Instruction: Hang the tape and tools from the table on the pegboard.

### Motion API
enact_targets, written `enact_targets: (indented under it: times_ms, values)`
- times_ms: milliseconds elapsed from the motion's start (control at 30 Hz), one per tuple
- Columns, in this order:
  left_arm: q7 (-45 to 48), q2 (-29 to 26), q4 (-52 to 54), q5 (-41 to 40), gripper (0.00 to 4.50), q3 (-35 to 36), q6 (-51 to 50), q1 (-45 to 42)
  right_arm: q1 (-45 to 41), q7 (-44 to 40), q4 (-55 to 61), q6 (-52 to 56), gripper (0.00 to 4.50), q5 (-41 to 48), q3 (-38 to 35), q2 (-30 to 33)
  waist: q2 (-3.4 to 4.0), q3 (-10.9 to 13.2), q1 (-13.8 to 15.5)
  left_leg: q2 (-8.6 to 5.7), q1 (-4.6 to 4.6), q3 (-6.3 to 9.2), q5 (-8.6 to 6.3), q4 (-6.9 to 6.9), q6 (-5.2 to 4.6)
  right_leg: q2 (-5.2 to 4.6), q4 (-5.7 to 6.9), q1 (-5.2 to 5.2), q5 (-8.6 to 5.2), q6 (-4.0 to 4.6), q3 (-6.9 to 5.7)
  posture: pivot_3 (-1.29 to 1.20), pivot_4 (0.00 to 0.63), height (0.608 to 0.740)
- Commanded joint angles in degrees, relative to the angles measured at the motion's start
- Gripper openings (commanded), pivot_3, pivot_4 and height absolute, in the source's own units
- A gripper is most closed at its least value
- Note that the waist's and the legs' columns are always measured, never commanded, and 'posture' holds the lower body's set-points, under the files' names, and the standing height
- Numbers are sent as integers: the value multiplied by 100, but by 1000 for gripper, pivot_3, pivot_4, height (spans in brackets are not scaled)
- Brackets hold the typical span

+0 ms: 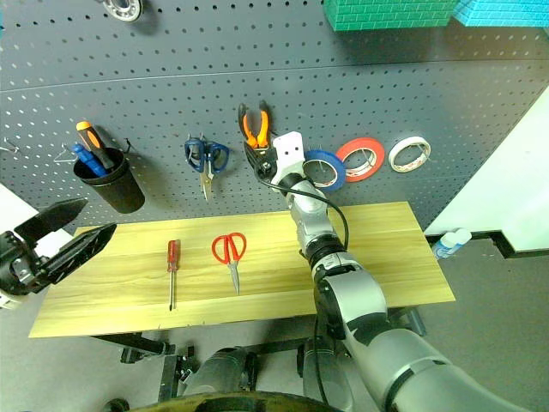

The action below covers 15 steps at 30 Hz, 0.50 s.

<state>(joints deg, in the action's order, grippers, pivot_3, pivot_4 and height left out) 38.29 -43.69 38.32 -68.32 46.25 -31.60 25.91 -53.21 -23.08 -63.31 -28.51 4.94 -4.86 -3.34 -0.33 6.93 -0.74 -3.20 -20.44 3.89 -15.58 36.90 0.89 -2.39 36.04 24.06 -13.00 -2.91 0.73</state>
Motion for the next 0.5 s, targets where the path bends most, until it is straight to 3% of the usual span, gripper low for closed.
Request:
enact_targets:
  times_ms: [33,500]
  values:
    - [-35,-2,57,-167,4500,158,-39,-6,-35,-27,80,-43,4466,18,-9,16,0,0,-1,0,0,0,0,-1,0,0,0,1,0,0,0,144,75,736]
    - [-17,79,19,-65,4500,-120,-23,-158,265,-599,636,-401,4466,308,-58,-36,-3,-1,8,0,-5,0,-1,-5,1,-1,-6,3,0,0,0,125,54,736]
